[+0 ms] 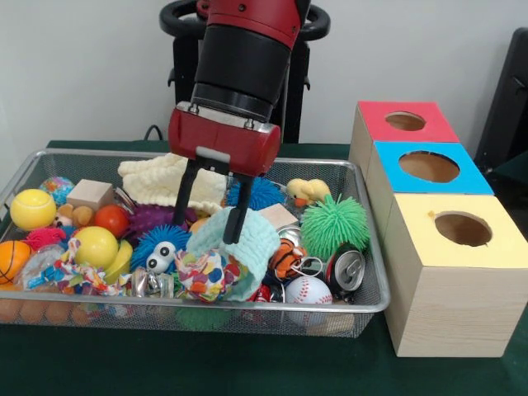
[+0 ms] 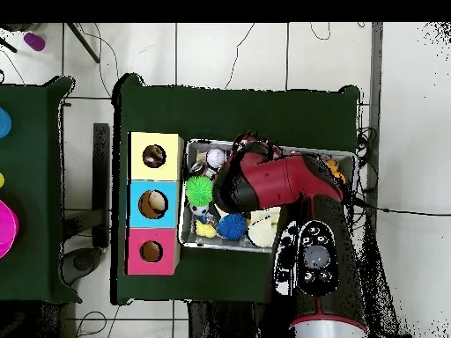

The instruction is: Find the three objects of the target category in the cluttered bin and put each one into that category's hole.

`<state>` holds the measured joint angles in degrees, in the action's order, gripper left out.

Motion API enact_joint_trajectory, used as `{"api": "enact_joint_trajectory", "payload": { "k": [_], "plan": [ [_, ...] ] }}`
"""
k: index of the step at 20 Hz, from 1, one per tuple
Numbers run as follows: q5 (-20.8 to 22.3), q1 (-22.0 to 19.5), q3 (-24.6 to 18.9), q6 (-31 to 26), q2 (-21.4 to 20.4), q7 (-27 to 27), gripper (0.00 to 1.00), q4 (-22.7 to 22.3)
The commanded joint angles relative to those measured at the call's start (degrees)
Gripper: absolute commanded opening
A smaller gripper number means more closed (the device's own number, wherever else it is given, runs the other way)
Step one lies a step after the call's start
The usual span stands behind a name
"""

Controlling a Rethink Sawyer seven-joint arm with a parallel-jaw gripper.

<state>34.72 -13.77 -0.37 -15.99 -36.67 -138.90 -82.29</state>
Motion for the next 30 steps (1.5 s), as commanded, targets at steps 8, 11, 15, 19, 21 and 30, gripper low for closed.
{"api": "enact_joint_trajectory", "payload": {
  "k": [8, 11, 15, 19, 21, 30],
  "plan": [
    [-3.99, -6.21, -10.40, -3.90, 3.34, 2.87, 1.00, -8.47],
    [-3.82, -6.73, -10.65, -4.61, 4.26, 3.64, 1.00, -8.95],
    [-3.61, -7.42, -11.35, -4.49, 5.01, 4.11, 1.00, -9.87],
    [-3.56, -7.59, -11.54, -4.67, 5.47, 3.64, 1.00, -10.24],
    [-3.84, -7.69, -11.58, -4.40, 6.09, 2.98, 1.00, -10.32],
    [-3.69, -6.22, -10.36, -1.81, 8.61, 0.62, 1.00, -9.33]
  ]
}}
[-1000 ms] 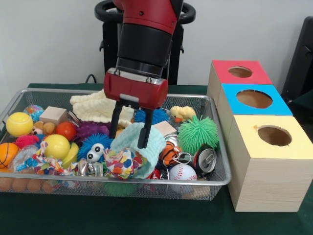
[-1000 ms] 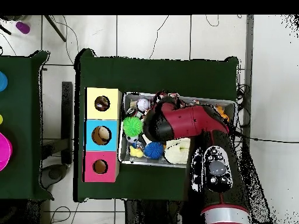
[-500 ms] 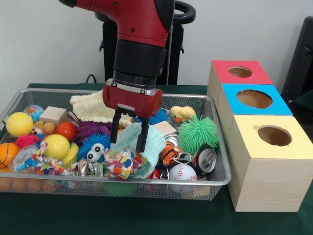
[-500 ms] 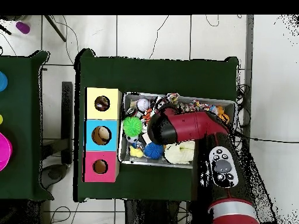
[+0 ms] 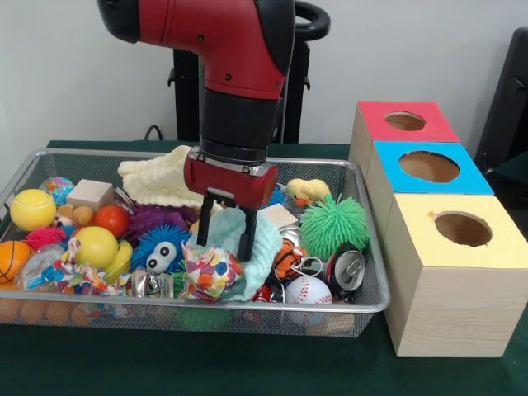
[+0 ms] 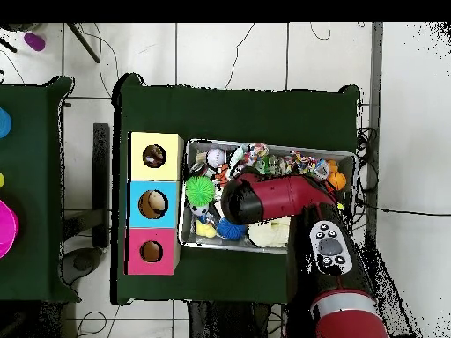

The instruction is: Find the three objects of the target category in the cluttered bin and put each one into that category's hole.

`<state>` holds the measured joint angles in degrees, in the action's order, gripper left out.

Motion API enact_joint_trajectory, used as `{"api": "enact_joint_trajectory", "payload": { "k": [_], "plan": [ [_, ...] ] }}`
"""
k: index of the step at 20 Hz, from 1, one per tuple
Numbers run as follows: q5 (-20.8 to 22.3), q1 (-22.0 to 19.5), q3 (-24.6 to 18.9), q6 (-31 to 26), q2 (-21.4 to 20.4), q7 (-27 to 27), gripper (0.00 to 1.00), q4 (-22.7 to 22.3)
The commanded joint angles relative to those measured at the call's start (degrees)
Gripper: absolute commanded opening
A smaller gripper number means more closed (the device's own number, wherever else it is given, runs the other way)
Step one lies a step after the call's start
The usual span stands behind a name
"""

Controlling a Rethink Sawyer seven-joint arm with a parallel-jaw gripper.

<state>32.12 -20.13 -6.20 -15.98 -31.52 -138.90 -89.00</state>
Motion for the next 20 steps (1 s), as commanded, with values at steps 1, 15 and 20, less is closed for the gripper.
{"api": "enact_joint_trajectory", "payload": {
  "k": [1, 15, 20],
  "plan": [
    [-0.59, 0.73, -3.96, -1.10, 3.58, 0.30, 1.00, -2.35],
    [6.87, 8.51, 4.81, 10.88, 2.08, 0.23, 1.00, 5.17],
    [6.97, 8.62, 5.04, 10.51, 1.13, 1.38, 1.00, 6.35]
  ]
}}
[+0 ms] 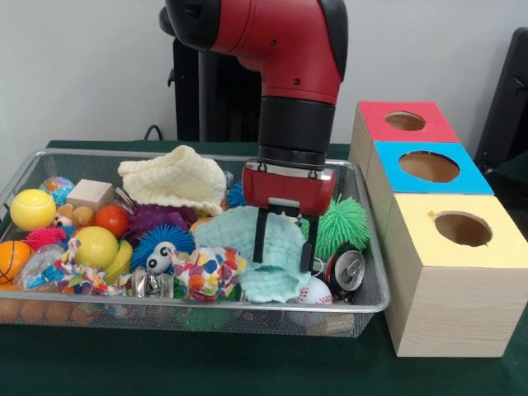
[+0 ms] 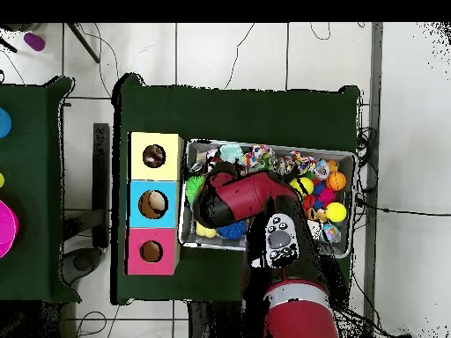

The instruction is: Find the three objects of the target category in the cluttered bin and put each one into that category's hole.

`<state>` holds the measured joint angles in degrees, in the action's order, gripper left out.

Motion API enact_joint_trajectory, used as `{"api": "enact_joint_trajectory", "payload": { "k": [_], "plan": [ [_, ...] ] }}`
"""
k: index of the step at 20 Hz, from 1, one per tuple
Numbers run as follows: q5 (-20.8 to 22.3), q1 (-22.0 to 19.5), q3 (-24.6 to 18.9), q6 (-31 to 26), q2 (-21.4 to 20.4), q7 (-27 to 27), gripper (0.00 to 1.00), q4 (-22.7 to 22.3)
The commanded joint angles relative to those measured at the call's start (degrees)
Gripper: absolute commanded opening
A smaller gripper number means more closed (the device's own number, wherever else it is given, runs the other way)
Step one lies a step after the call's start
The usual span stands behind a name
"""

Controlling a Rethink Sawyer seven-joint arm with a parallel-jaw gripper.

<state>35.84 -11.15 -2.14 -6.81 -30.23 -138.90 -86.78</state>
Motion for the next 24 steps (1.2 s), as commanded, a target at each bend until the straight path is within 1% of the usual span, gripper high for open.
{"api": "enact_joint_trajectory", "payload": {
  "k": [1, 4, 12, 17, 24],
  "plan": [
    [3.31, -0.03, 1.54, 1.90, -0.13, 1.00, 1.00, 4.11],
    [3.42, 0.52, 2.48, 3.10, 0.27, 0.21, 1.00, 4.17],
    [3.38, -0.30, 1.85, 2.14, -1.02, 1.35, 1.00, 3.92],
    [3.99, -1.27, 0.57, 1.40, -2.16, 3.11, 1.00, 3.54],
    [4.52, -1.31, 0.97, 1.52, -2.43, 3.36, 1.00, 3.85]
  ]
}}
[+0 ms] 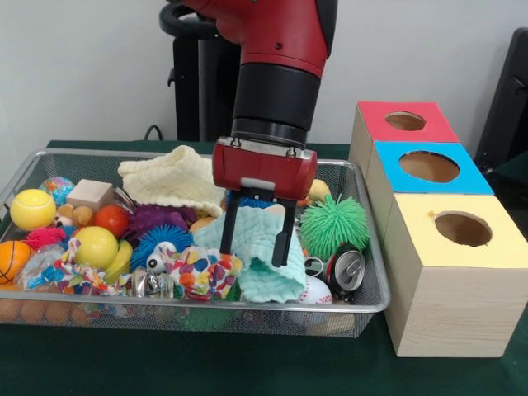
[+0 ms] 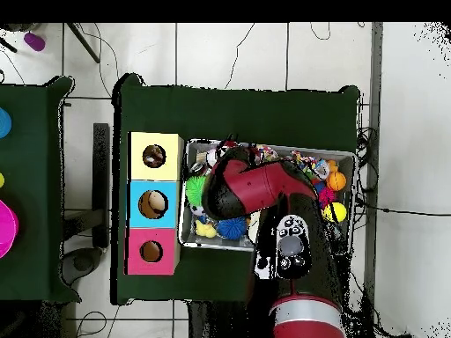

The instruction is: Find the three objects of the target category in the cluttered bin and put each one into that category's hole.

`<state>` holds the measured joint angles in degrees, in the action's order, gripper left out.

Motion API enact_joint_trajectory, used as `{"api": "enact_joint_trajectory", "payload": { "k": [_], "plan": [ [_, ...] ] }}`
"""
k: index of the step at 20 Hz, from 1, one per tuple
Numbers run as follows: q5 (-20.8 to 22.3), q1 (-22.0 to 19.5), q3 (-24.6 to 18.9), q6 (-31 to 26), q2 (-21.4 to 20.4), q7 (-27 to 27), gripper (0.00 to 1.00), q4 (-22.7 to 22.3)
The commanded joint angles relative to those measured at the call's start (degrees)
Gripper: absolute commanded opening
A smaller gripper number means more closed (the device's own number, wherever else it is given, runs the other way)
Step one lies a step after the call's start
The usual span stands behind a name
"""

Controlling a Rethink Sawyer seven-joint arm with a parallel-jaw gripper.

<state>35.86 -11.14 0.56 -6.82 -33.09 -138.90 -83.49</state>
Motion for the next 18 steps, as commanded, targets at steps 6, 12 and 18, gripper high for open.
{"api": "enact_joint_trajectory", "payload": {
  "k": [6, 12, 18],
  "plan": [
    [6.26, -0.41, 1.93, 5.60, 2.45, 1.67, 1.00, 1.79],
    [7.44, -0.84, 2.07, 4.89, 3.17, 2.29, 1.00, 2.16],
    [7.92, 0.02, 4.35, 7.03, 5.79, 0.32, 1.00, 3.51]
  ]
}}
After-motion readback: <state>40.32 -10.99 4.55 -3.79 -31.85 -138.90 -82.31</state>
